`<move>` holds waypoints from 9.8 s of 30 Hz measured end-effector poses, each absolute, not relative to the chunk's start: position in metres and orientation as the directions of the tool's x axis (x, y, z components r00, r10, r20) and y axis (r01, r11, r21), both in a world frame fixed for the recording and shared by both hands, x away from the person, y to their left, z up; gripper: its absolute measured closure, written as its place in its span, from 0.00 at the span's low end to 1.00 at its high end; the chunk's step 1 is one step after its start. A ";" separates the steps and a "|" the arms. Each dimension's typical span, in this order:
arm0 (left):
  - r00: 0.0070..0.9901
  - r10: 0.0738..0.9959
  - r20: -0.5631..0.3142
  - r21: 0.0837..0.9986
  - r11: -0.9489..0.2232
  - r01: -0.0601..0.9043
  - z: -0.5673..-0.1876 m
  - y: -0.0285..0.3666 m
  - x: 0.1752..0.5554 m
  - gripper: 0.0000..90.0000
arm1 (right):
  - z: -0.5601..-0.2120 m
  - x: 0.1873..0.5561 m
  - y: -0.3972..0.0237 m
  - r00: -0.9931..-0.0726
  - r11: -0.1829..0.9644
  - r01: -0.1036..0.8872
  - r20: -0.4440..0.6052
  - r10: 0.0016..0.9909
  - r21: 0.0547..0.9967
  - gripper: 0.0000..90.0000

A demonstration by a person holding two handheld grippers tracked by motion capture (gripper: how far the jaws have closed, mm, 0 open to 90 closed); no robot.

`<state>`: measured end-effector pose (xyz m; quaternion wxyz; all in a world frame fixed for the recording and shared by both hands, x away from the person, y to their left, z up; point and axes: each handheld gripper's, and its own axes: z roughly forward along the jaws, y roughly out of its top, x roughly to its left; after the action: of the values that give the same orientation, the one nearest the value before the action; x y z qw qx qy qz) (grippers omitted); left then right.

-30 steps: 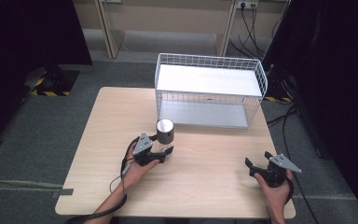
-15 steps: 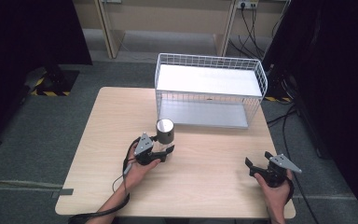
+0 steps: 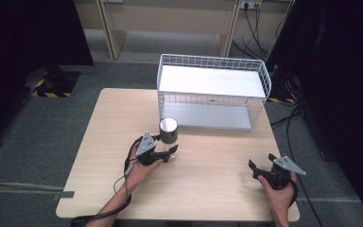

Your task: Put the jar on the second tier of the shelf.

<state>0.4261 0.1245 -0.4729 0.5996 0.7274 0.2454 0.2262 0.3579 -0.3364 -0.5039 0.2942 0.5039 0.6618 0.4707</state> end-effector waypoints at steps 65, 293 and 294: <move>0.744 0.654 0.137 0.986 -0.165 -0.036 -0.349 0.112 0.470 0.34 | -0.504 0.358 -0.336 -0.319 0.048 0.389 0.086 0.944 0.920 0.08; 0.592 0.805 -0.023 0.969 -0.128 0.212 -0.380 0.147 0.486 0.12 | -0.504 0.359 -0.333 -0.337 0.071 0.393 0.072 0.939 0.917 0.08; 0.594 0.804 -0.026 0.969 -0.126 0.213 -0.383 0.147 0.485 0.12 | -0.504 0.359 -0.333 -0.337 0.072 0.394 0.072 0.939 0.916 0.08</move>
<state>0.4845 0.1472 -0.3831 0.5526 0.7010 0.3627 0.2677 0.3589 -0.3329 -0.5038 0.2918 0.4961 0.6713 0.4670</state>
